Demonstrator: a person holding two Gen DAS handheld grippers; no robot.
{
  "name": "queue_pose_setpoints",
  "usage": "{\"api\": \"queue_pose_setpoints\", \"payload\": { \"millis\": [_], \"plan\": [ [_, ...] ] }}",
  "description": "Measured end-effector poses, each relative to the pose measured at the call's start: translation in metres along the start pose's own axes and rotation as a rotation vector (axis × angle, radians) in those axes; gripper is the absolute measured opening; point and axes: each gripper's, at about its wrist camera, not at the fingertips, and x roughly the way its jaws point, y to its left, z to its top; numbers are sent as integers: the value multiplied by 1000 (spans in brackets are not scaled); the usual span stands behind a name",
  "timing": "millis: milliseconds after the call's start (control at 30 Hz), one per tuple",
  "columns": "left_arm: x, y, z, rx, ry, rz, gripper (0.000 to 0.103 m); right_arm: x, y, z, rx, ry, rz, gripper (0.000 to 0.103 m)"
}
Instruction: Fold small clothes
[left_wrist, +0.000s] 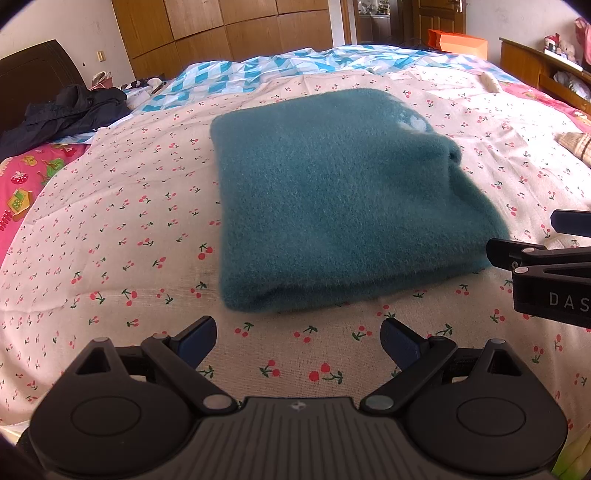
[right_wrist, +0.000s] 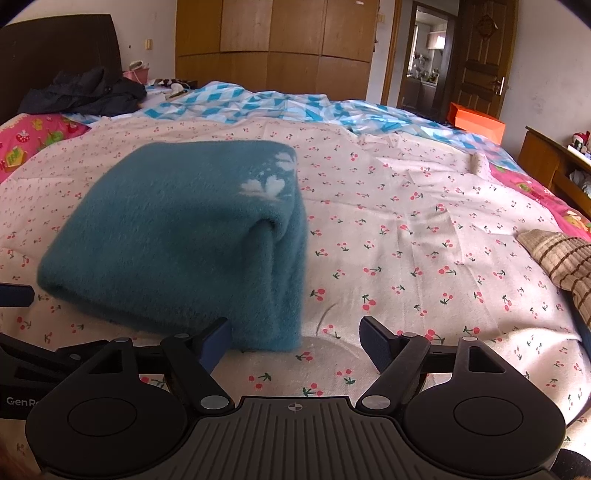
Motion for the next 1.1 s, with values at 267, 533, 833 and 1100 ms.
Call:
{"api": "queue_pose_setpoints", "payload": {
  "millis": [267,533,833,1100],
  "plan": [
    [0,0,0,1,0,0,100,0,0,0,1,2,1,80],
    [0,0,0,1,-1,0,100,1,2,-2,0,7,5,80],
    [0,-1,-1,8,1,5,100,1,-2,-1,16,16,21,80],
    [-1,1,-1,0,-3,-1,100,2,0,-3,17,30,32,80]
  ]
}}
